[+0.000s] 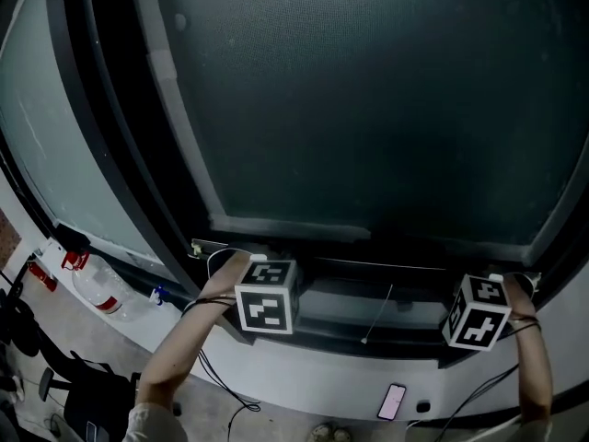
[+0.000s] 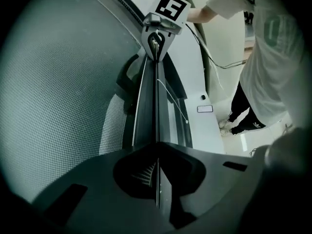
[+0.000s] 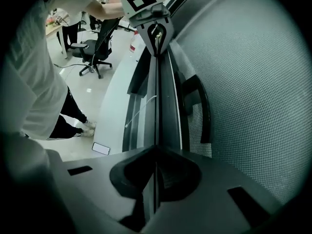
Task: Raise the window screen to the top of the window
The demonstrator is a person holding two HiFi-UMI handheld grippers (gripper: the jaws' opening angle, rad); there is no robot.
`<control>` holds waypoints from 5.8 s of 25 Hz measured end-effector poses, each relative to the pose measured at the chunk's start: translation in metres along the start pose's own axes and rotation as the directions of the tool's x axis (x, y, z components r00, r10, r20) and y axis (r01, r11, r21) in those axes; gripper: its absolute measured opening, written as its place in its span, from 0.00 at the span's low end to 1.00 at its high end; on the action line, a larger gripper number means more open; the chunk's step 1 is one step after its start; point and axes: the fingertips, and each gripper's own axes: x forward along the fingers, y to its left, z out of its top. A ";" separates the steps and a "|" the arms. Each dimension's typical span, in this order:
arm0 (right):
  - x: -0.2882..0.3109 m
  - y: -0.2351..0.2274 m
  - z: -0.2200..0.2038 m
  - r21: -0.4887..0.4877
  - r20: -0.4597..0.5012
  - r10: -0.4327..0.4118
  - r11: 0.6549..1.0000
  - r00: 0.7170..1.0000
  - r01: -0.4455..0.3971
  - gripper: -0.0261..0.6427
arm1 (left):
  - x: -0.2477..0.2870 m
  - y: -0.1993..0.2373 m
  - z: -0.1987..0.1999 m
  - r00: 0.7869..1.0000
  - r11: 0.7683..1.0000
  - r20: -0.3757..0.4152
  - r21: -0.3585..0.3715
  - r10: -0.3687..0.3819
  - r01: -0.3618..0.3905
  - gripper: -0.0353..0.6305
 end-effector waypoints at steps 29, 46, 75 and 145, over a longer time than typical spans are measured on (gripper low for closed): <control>-0.361 -0.258 0.057 -0.154 0.044 -0.767 0.628 0.641 0.762 0.07 | -0.360 0.252 0.100 0.707 0.692 0.083 0.151 0.702 -0.706 0.08; -0.551 -0.377 0.091 -0.127 0.024 -0.907 0.414 0.420 0.902 0.07 | -0.544 0.370 0.151 0.480 0.468 0.031 0.177 0.877 -0.866 0.08; -0.570 -0.361 0.098 0.679 0.280 -0.959 0.168 -0.041 0.715 0.11 | -0.592 0.324 0.163 -0.184 0.209 0.416 -0.734 0.890 -0.647 0.09; -0.118 0.296 0.111 0.940 0.331 -0.765 0.318 0.552 -0.122 0.05 | -0.133 -0.294 0.050 0.490 0.304 0.239 -0.951 0.838 -0.056 0.06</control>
